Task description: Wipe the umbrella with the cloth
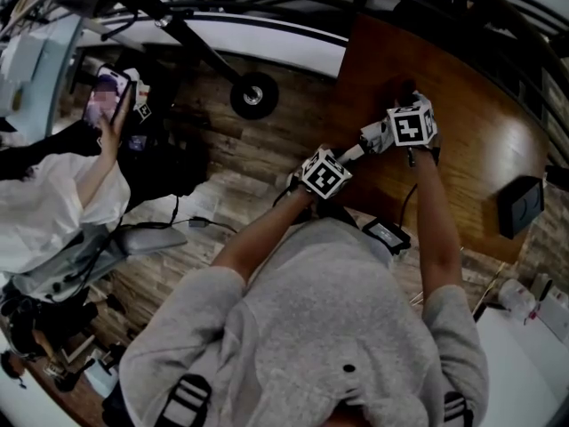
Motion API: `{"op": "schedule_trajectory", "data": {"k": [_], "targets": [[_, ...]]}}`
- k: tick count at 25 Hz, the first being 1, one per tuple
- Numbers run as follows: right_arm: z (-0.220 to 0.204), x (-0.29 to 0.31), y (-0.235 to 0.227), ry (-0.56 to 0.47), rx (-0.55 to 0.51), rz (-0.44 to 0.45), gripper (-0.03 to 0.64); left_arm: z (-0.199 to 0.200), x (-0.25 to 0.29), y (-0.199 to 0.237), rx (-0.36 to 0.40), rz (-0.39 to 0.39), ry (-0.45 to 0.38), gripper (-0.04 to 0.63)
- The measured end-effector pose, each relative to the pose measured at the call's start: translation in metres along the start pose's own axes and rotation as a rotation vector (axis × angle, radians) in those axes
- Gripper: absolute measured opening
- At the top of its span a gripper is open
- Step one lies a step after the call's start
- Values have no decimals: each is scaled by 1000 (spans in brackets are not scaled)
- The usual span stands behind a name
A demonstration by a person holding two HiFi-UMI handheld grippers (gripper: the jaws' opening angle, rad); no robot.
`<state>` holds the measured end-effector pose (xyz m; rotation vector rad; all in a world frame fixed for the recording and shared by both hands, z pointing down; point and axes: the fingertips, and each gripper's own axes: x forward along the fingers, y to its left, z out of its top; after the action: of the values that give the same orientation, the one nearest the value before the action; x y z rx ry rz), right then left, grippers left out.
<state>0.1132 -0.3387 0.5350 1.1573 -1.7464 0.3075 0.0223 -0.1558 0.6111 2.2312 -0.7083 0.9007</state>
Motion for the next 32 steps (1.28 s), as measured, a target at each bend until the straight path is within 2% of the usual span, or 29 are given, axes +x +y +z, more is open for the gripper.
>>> {"op": "schedule_trajectory", "data": {"k": [7, 10, 17, 23, 28, 32], "targets": [[-4, -13, -82, -27, 26, -233, 91, -1, 0, -3, -10, -1, 13, 152], [-15, -16, -87, -36, 38, -241, 91, 1, 0, -1, 1, 4, 7, 152], [-25, -39, -47, -120, -65, -236, 91, -1, 0, -2, -5, 1, 12, 152], [-28, -43, 8, -136, -87, -110, 91, -1, 0, 0, -5, -1, 19, 152], [-36, -44, 68, -103, -78, 79, 91, -1, 0, 0, -11, 0, 26, 152], [-37, -49, 104, -122, -23, 209, 91, 3, -1, 3, 2, 5, 6, 152]]}}
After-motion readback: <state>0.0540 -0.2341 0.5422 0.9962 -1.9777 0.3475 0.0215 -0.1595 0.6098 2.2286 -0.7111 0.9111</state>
